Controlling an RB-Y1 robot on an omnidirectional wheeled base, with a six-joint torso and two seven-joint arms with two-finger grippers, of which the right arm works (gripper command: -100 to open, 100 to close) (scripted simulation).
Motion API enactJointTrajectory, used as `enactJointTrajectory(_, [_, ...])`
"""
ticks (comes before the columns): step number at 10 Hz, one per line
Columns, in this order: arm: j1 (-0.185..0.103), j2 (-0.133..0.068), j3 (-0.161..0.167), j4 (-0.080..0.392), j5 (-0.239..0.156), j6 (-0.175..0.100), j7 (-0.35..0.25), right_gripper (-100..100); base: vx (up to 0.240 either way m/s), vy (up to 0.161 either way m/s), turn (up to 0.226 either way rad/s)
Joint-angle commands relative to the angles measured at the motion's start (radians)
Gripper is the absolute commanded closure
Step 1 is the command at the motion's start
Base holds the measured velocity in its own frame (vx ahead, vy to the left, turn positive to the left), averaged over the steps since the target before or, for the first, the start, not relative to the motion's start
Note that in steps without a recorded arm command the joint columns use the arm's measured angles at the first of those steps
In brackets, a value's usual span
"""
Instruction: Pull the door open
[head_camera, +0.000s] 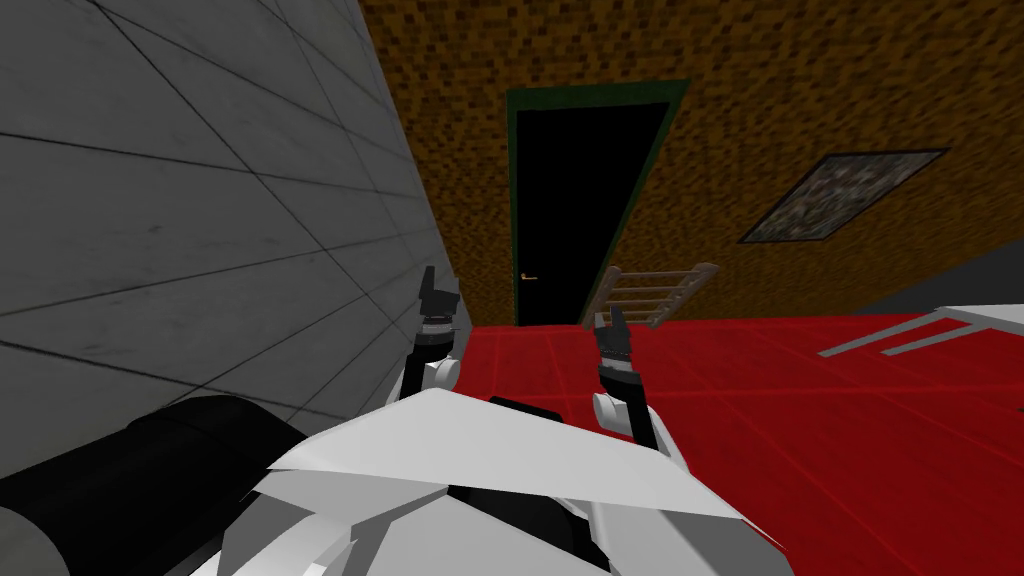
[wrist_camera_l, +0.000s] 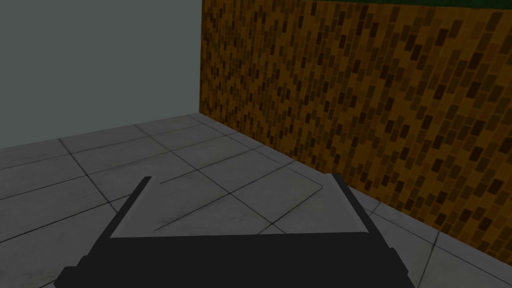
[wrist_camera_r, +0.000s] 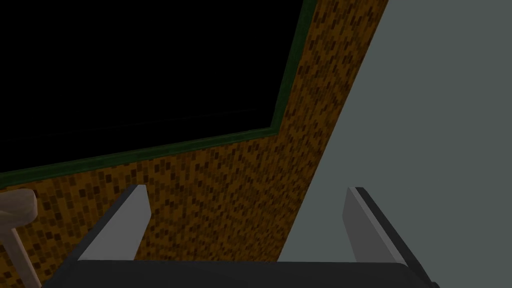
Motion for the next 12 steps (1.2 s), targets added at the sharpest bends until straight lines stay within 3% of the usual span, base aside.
enactJointTrajectory(1, [-0.014, -0.005, 0.002, 0.042, -0.003, -0.008, -0.004, -100, 0.096, 0.055, 0.033])
enactJointTrajectory(5, [-0.054, -0.02, 0.004, 0.15, -0.012, -0.028, -0.015, -100, 0.105, 0.053, 0.041])
enactJointTrajectory(6, [-0.054, -0.02, 0.004, 0.15, -0.012, -0.028, -0.015, -100, 0.074, 0.043, 0.008])
enactJointTrajectory(12, [-0.117, -0.042, 0.006, 0.319, -0.026, -0.059, -0.034, -100, 0.092, 0.055, 0.039])
